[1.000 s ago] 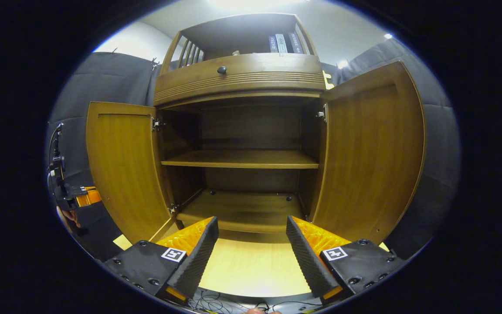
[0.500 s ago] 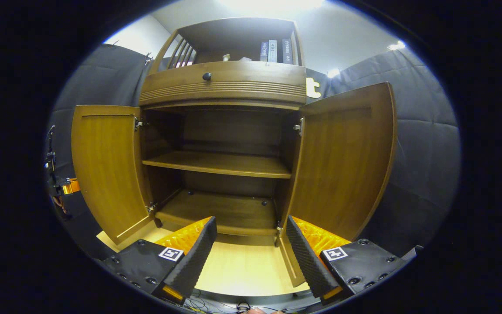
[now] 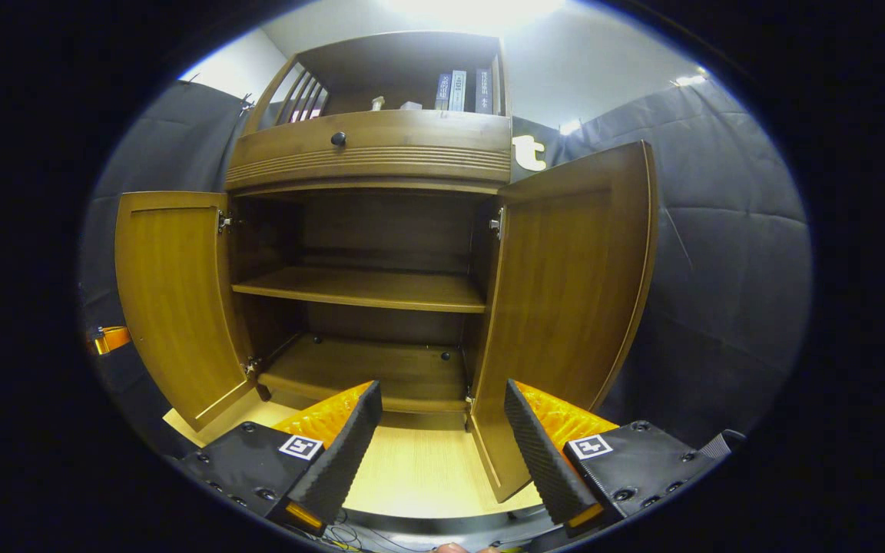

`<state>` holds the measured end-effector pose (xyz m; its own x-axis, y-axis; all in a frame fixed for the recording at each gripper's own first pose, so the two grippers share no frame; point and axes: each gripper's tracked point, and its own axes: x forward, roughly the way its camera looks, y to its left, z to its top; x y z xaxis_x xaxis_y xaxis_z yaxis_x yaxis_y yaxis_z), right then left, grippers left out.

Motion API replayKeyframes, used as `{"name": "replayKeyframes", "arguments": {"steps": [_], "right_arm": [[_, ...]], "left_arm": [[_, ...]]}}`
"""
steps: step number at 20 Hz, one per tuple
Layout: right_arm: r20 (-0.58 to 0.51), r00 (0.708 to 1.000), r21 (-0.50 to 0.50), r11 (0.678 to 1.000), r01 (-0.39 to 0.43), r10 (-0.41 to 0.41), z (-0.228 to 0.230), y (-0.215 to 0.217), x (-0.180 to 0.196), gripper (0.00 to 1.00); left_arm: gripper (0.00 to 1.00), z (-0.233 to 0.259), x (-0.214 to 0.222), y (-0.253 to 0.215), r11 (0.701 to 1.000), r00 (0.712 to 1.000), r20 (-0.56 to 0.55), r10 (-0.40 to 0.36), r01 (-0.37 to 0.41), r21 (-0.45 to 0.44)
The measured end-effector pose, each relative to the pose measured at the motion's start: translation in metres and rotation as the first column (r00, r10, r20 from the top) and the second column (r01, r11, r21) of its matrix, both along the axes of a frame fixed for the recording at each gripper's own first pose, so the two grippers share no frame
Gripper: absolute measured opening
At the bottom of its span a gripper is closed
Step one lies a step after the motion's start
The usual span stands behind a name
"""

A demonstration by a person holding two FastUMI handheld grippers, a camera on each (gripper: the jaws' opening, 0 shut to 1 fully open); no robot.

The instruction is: Open the right door of the double-door shoe cabinet with the right hand, and open the left door with the left hand.

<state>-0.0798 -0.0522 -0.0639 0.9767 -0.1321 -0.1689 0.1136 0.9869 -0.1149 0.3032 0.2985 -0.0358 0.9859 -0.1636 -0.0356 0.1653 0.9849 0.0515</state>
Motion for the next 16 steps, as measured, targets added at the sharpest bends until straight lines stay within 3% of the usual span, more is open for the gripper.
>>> {"name": "replayKeyframes", "arguments": {"steps": [6,11,16], "right_arm": [[0.022,0.996,0.002,0.996,-0.089,0.089,0.008,0.0,0.01,0.98],[0.039,0.986,0.014,0.986,-0.166,0.165,0.014,-0.003,0.01,0.98],[0.047,0.974,0.048,0.973,-0.225,0.223,0.012,-0.005,0.004,0.98]], "left_arm": [[0.07,0.058,-0.065,-0.022,0.996,0.992,0.084,0.094,-0.095,-0.002],[0.11,0.093,-0.088,-0.082,0.995,0.986,0.135,0.094,-0.095,-0.003],[0.63,0.097,-0.085,-0.144,0.997,0.986,0.15,0.079,-0.079,-0.012]]}}
